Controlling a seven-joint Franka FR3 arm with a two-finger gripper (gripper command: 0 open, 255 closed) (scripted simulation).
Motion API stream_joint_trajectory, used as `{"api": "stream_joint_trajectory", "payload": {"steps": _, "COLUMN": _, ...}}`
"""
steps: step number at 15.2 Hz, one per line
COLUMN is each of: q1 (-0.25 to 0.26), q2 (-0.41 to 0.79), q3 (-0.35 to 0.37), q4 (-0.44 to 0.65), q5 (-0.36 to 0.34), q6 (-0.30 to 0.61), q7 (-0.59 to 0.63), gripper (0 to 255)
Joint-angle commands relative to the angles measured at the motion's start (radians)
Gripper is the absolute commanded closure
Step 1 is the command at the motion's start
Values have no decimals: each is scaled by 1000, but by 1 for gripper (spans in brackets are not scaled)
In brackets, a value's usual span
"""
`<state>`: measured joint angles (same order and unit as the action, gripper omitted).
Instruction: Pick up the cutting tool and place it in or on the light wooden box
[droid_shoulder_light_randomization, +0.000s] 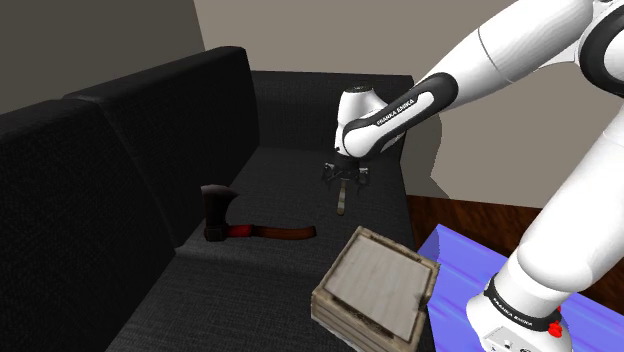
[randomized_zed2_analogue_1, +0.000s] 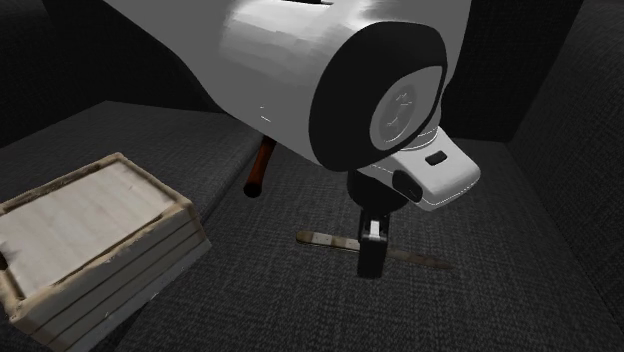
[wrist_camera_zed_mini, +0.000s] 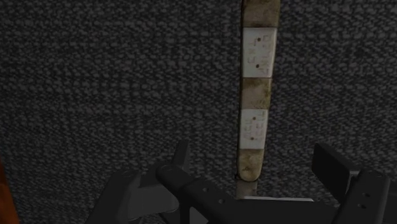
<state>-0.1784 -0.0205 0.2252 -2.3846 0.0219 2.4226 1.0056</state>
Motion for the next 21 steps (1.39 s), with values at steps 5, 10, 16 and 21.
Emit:
{"api": "stream_joint_trajectory", "payload": {"steps": 5, "q1": 0, "q2": 4, "q3": 0, "q4": -1, "q5": -1, "q6": 6, "q7": 0, "gripper": 0}}
{"api": "stream_joint_trajectory", "payload": {"steps": 10, "q1": 0, "q2": 4, "q3": 0, "q4": -3, "q5": -1, "q6": 7, "q7": 0, "gripper": 255}}
{"api": "stream_joint_trajectory", "payload": {"steps": 16, "q1": 0, "q2": 4, "q3": 0, "q4": -1, "q5": -1, "q6": 6, "q7": 0, "gripper": 255}}
{"api": "stream_joint_trajectory", "payload": {"steps": 21, "q1": 0, "q2": -42, "q3": -2, "q4": 23, "q5": 12, "q6": -64, "q7": -9, "gripper": 255}}
